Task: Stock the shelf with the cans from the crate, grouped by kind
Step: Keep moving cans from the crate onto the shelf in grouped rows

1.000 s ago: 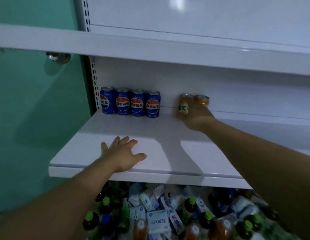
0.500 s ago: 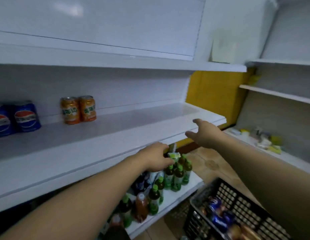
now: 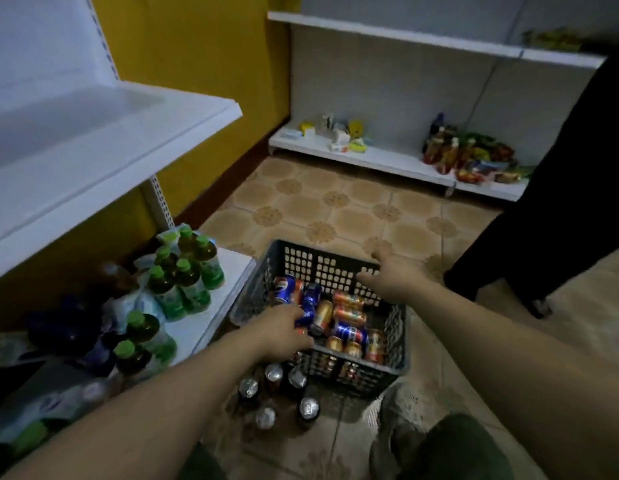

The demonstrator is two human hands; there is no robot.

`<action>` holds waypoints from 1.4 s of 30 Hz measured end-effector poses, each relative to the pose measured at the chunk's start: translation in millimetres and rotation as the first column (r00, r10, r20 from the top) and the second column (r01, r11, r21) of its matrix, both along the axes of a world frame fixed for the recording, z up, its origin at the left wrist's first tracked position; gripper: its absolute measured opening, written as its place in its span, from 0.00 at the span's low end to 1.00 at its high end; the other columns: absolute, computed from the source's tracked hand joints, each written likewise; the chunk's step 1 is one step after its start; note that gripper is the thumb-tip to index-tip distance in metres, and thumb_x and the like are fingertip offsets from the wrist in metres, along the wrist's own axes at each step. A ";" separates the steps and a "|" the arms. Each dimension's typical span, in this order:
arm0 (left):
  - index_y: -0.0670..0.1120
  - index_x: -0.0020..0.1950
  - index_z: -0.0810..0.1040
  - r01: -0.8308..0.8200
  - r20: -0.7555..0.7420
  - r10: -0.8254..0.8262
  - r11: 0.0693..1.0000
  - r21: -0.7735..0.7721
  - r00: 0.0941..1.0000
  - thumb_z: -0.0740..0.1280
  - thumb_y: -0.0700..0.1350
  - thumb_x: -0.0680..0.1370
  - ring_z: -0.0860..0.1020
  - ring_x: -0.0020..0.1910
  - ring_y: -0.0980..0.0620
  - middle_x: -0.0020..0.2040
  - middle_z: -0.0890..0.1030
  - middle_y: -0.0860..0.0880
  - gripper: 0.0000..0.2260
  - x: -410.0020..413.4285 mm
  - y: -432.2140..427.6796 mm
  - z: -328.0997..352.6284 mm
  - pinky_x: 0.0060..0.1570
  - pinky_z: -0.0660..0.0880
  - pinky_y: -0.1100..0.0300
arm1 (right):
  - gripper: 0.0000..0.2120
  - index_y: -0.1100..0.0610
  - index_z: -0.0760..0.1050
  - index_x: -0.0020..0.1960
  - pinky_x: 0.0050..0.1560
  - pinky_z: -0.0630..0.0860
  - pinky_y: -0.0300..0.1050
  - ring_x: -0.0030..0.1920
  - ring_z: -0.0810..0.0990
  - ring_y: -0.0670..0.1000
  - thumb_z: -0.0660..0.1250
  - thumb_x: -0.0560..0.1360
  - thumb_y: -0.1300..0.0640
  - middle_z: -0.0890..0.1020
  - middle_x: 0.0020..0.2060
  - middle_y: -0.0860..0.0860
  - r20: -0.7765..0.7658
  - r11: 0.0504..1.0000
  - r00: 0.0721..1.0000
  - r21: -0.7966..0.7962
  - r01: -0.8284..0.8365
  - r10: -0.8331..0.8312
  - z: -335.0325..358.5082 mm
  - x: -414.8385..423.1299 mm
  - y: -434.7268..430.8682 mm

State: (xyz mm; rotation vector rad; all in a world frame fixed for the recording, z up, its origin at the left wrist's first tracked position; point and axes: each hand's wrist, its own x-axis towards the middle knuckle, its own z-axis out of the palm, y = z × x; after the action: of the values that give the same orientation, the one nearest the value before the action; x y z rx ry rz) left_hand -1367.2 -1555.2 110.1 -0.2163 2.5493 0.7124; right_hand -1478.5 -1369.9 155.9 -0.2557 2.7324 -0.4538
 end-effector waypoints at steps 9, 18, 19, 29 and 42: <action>0.49 0.58 0.75 0.037 0.154 -0.045 0.998 0.053 0.987 0.66 0.56 0.74 0.76 0.53 0.48 0.57 0.78 0.48 0.16 -109.9 13.8 -143.3 0.55 0.74 0.51 | 0.27 0.55 0.64 0.72 0.55 0.73 0.46 0.59 0.76 0.54 0.62 0.78 0.43 0.76 0.63 0.55 0.287 0.995 0.954 0.078 0.067 -0.087 -168.8 -64.0 34.2; 0.45 0.72 0.65 0.005 0.430 -0.073 0.988 0.156 0.900 0.70 0.48 0.76 0.74 0.63 0.48 0.68 0.73 0.47 0.27 -194.8 31.4 -288.0 0.62 0.72 0.54 | 0.27 0.57 0.65 0.71 0.45 0.69 0.43 0.52 0.77 0.55 0.61 0.79 0.42 0.77 0.60 0.57 0.461 0.997 0.886 0.070 0.016 -0.046 -343.1 -130.2 17.3; 0.46 0.74 0.64 0.006 0.454 -0.078 0.987 0.159 0.888 0.70 0.48 0.75 0.73 0.64 0.48 0.69 0.72 0.47 0.29 -201.5 30.8 -301.7 0.63 0.71 0.54 | 0.27 0.58 0.65 0.71 0.44 0.68 0.43 0.51 0.77 0.55 0.61 0.79 0.42 0.77 0.60 0.57 0.480 0.998 0.876 0.066 0.011 -0.041 -360.4 -135.7 13.3; 0.49 0.77 0.55 -0.010 0.651 -0.104 0.986 0.169 0.752 0.75 0.49 0.69 0.71 0.67 0.46 0.72 0.68 0.47 0.42 -224.2 17.9 -413.0 0.67 0.69 0.49 | 0.28 0.58 0.63 0.71 0.62 0.70 0.54 0.64 0.69 0.61 0.65 0.76 0.46 0.69 0.65 0.60 0.501 0.983 0.863 0.118 -0.143 0.065 -471.8 -139.9 -3.9; 0.48 0.77 0.57 -0.006 0.659 -0.080 0.992 0.127 0.748 0.76 0.51 0.69 0.69 0.69 0.47 0.73 0.66 0.48 0.42 -222.4 11.7 -431.4 0.68 0.67 0.49 | 0.30 0.51 0.58 0.74 0.56 0.72 0.56 0.67 0.65 0.61 0.67 0.76 0.51 0.62 0.66 0.58 0.444 0.973 0.896 0.200 -0.113 0.013 -486.0 -133.5 -23.1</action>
State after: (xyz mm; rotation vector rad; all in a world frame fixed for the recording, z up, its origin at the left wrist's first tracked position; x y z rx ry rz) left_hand -1589.7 -1543.5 -321.3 -0.3126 1.8104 0.6267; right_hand -1612.0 -1393.0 -330.1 -0.1583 2.2933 -0.1578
